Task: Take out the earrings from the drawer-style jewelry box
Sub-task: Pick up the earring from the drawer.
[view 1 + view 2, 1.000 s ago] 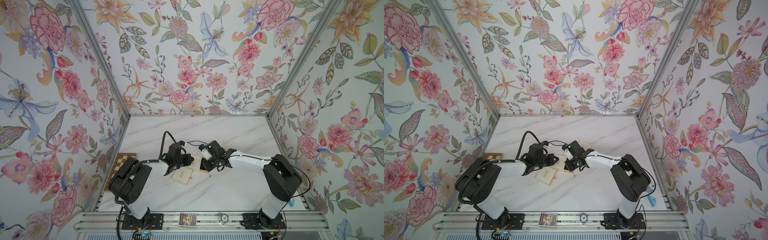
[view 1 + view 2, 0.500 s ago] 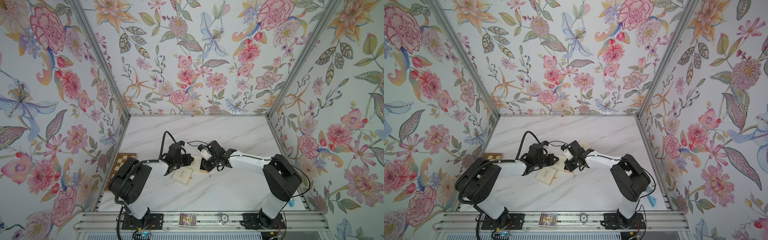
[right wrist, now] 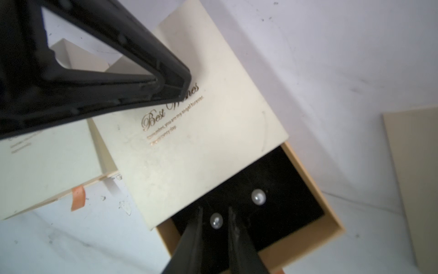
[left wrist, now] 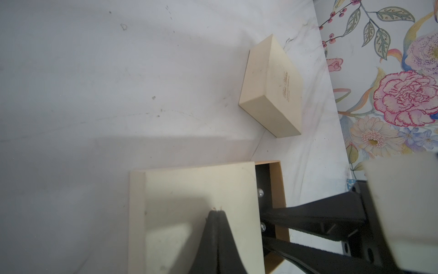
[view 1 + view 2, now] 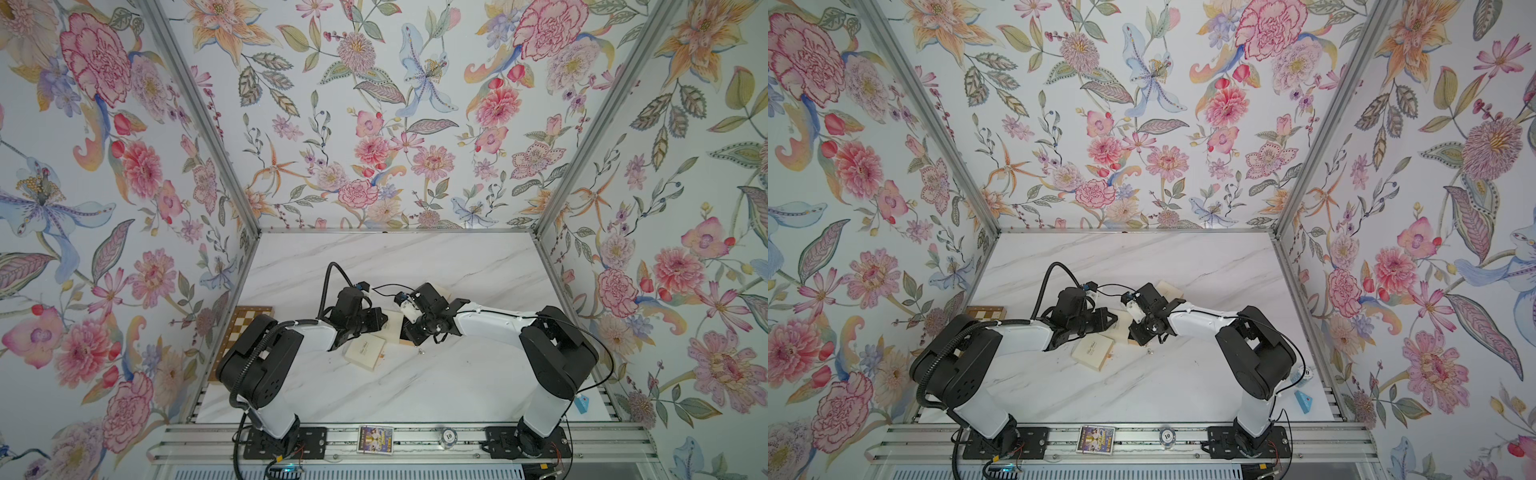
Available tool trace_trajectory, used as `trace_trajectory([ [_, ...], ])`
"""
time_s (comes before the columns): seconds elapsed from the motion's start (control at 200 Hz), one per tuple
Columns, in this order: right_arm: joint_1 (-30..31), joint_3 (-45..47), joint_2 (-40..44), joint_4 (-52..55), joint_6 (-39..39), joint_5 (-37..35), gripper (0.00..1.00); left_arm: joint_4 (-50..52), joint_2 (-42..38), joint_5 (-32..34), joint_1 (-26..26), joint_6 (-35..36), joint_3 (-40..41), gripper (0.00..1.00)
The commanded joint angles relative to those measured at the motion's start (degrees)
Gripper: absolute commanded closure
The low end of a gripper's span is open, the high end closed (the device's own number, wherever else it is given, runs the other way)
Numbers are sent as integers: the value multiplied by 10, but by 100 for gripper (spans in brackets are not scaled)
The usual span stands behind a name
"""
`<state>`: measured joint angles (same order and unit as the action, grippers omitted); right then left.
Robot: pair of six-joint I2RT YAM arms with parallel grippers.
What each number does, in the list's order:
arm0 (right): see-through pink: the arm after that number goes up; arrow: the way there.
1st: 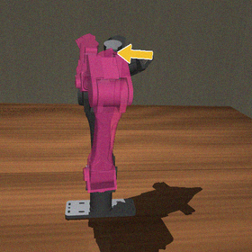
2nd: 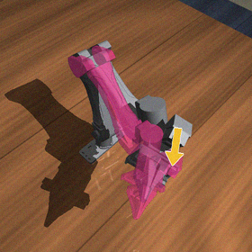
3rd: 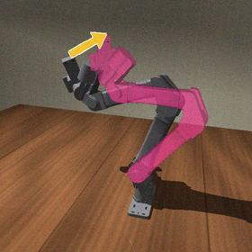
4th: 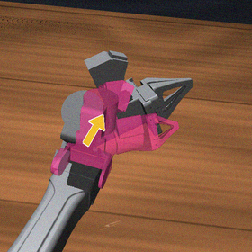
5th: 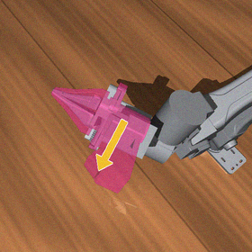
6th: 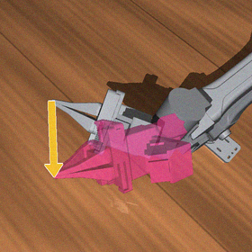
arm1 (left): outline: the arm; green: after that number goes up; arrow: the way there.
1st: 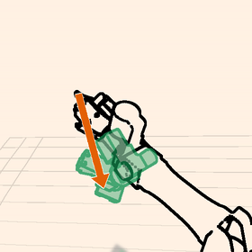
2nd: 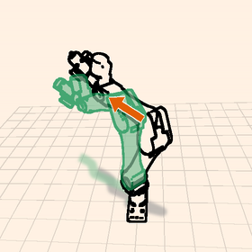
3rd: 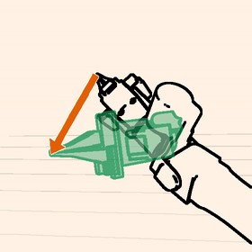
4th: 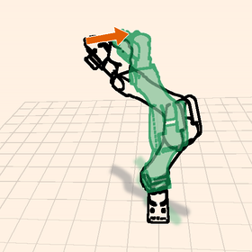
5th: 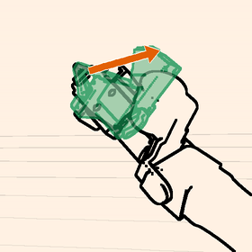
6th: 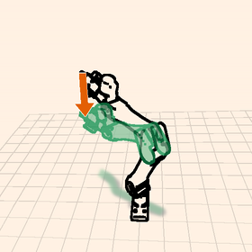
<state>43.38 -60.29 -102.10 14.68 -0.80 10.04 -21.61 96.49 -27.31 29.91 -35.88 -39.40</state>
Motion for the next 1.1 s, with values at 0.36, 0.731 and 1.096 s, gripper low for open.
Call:
trace_trajectory([
  [0.36,-2,5,-6,3,3,2,82,62,19,-3,-3,4,17,100],
  [0.731,-3,11,3,-11,-7,7,87,63,20,-3,-3,5,17,100],
  [1.096,-7,26,20,-23,-16,5,88,61,23,-4,-4,4,18,100],
])
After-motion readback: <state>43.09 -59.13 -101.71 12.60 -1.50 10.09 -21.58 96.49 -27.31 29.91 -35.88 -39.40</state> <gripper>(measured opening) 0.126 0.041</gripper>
